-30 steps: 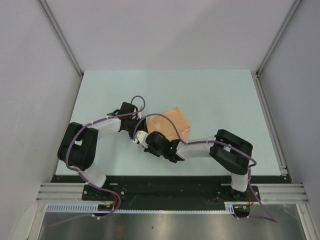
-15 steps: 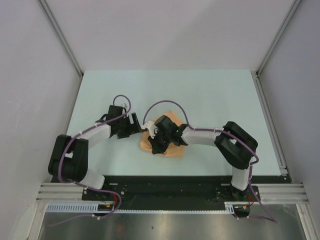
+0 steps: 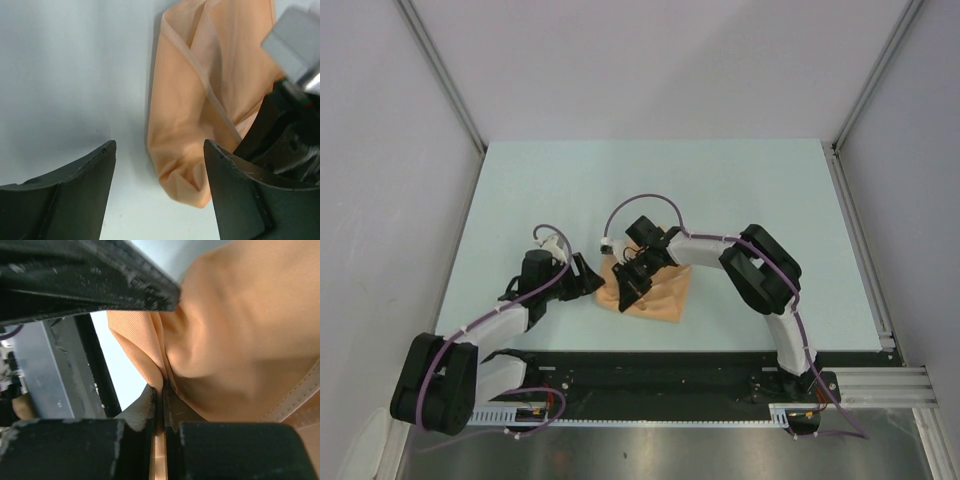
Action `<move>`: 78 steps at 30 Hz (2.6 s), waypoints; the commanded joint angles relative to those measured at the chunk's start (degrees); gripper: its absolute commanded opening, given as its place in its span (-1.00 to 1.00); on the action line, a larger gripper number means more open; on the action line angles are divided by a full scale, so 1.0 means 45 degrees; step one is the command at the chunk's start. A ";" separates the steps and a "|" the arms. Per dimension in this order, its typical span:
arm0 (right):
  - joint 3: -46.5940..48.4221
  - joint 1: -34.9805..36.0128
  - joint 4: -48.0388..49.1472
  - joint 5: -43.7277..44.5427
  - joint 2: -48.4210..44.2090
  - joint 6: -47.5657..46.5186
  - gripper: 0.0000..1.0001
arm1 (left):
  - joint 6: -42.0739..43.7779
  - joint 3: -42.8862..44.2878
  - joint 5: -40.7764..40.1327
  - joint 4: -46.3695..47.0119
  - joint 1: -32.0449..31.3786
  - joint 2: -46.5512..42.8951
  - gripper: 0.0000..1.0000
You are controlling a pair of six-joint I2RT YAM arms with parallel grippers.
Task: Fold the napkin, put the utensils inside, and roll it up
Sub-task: Roll the napkin with the utensil
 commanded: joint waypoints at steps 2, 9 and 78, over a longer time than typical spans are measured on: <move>0.0841 -0.0476 -0.0759 -0.1036 0.0910 0.0456 -1.00 | -0.0680 -0.0873 0.0841 0.1422 -0.0087 -0.0473 0.39; 0.1447 -0.0789 -0.1326 -0.1192 0.1711 0.0379 -1.00 | -0.1129 -0.1285 0.0861 0.1891 -0.0126 -0.1080 0.27; -0.4529 0.1632 0.0686 0.8299 -0.5515 -0.0578 0.56 | 0.0667 0.2153 0.1252 -0.1918 -0.0360 0.4155 -1.00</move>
